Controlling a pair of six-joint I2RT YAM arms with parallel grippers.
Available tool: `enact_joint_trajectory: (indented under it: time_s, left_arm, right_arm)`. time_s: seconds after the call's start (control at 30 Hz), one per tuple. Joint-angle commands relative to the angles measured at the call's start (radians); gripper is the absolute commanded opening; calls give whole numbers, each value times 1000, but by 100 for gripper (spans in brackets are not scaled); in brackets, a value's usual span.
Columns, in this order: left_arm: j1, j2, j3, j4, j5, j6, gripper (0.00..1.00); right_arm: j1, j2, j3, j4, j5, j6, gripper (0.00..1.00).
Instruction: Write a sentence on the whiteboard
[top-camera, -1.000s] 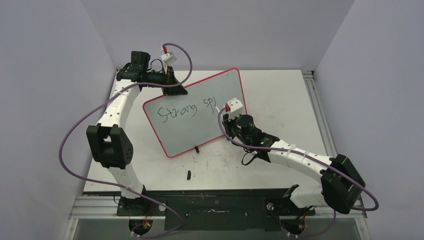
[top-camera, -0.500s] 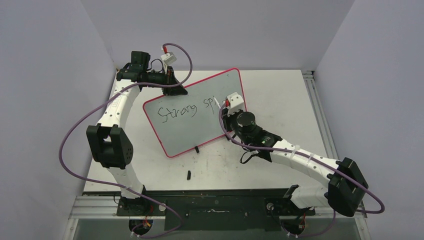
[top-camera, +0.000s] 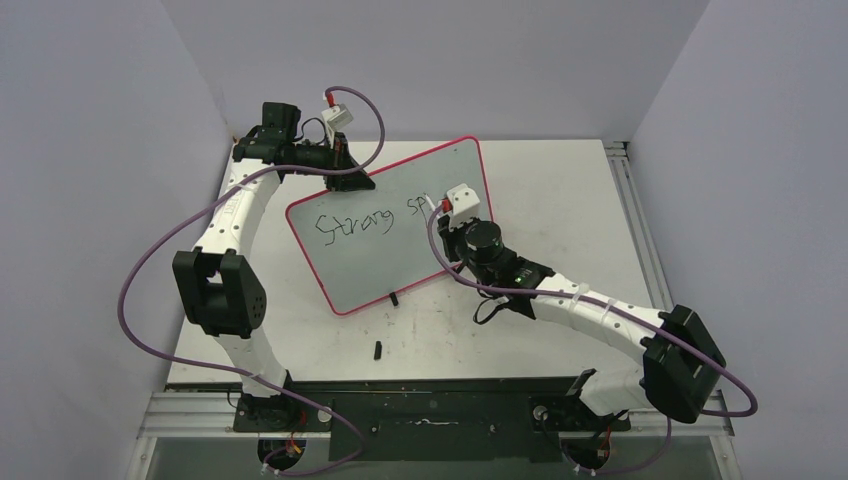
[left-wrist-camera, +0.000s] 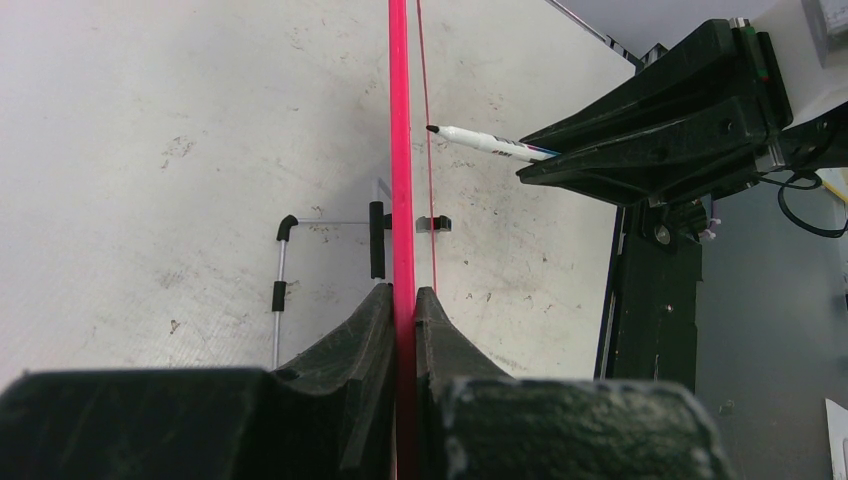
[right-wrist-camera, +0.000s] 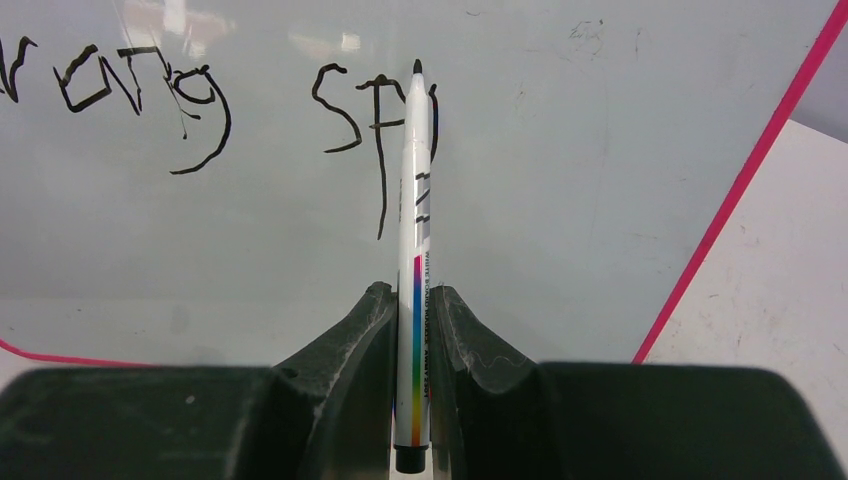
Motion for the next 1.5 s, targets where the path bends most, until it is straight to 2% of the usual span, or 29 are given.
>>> enact_joint_trajectory:
  time_s: [0.0,0.37,0.93,1.47]
  left_arm:
    - [-27,4,-49,-135,16,32,0]
    - [-27,5,-50,-134,16,32,0]
    - [-26,4,-56,-123,8,24,0]
    - [-33,-3,-66,-116,-2,19,0]
  right_arm:
    - [-10,15,48,55,17,-3,5]
    - [-27,37,55,48,1,6,5]
    - [-20,-191,-2,-21,-22,-16,5]
    - [-89,-212,-99,-10,-111,-6,5]
